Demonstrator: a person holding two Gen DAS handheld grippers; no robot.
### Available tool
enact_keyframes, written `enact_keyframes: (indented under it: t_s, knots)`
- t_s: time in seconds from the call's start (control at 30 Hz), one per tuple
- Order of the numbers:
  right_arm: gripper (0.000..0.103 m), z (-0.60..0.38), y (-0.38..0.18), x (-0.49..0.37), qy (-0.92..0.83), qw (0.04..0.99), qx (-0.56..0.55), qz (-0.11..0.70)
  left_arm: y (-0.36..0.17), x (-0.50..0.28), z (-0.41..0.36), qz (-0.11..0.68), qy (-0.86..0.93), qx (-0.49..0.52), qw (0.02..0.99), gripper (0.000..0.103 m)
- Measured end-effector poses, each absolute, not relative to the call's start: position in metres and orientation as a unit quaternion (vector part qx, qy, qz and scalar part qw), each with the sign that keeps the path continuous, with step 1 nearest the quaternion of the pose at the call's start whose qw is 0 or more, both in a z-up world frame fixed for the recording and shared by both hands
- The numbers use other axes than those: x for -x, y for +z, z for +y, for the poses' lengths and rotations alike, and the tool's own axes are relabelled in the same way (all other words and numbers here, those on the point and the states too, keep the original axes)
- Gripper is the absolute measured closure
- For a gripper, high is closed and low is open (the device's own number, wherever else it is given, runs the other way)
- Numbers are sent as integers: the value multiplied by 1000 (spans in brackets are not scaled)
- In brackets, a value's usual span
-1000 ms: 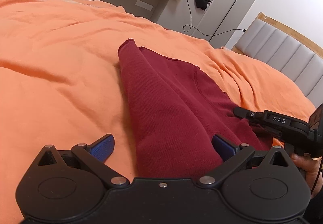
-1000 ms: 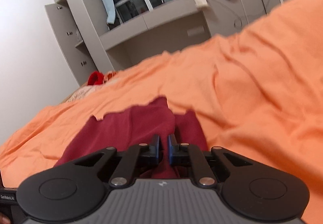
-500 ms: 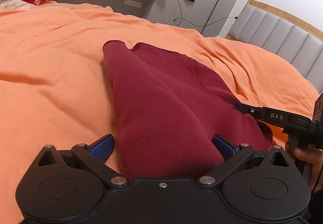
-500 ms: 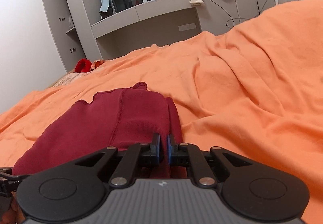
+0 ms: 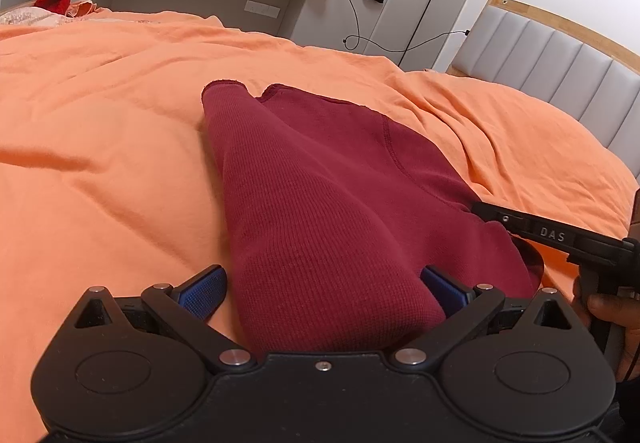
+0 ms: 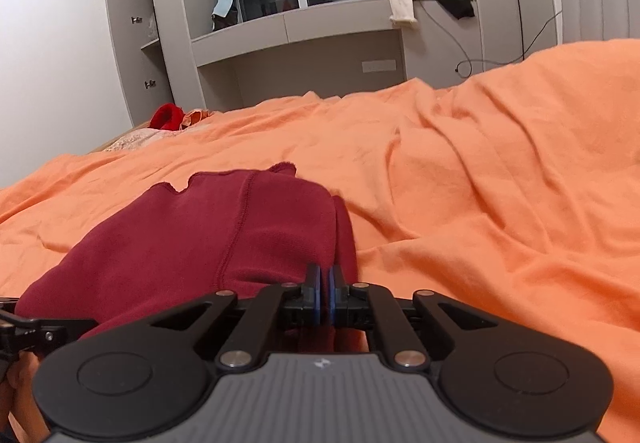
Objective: Fold small clothes
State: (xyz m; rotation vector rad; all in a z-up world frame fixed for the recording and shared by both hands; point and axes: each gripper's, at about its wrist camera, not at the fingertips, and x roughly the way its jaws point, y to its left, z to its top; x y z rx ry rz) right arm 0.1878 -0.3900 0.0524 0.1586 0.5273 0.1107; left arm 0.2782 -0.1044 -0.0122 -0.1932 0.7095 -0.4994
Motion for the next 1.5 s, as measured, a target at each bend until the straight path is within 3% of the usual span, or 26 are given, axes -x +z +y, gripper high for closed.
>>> enact_keyframes:
  t_s: [0.2,0.27,0.4,0.47,0.53,0.83,0.97,1.5]
  knots:
    - [98,-395,50,-183,48,961,-78,263,-13,-278,-105,344,-241,91,903,1]
    - [93,-399,51,-183,45,961,-86,260,-12,-277,-106,344,-240,90,903,1]
    - [55,-402,56,-183,54,962,-100,246,-12,-277,-108,343,-238,89,904,1]
    - [48,-401,57,-182,67,962,-109,241,-13,-276,-108,342,-238,88,905,1]
    - [34,-398,57,-182,77,961,-109,241,-13,-276,-108,341,-238,87,905,1]
    - [1,-399,34,-194,64,949,-104,292,-12,-276,-109,340,-237,85,906,1]
    - [0,-412,26,-198,71,937,-147,309,-12,-276,-108,340,-236,82,907,1]
    - [0,-410,25,-197,70,937,-148,308,-12,-275,-110,339,-235,80,907,1]
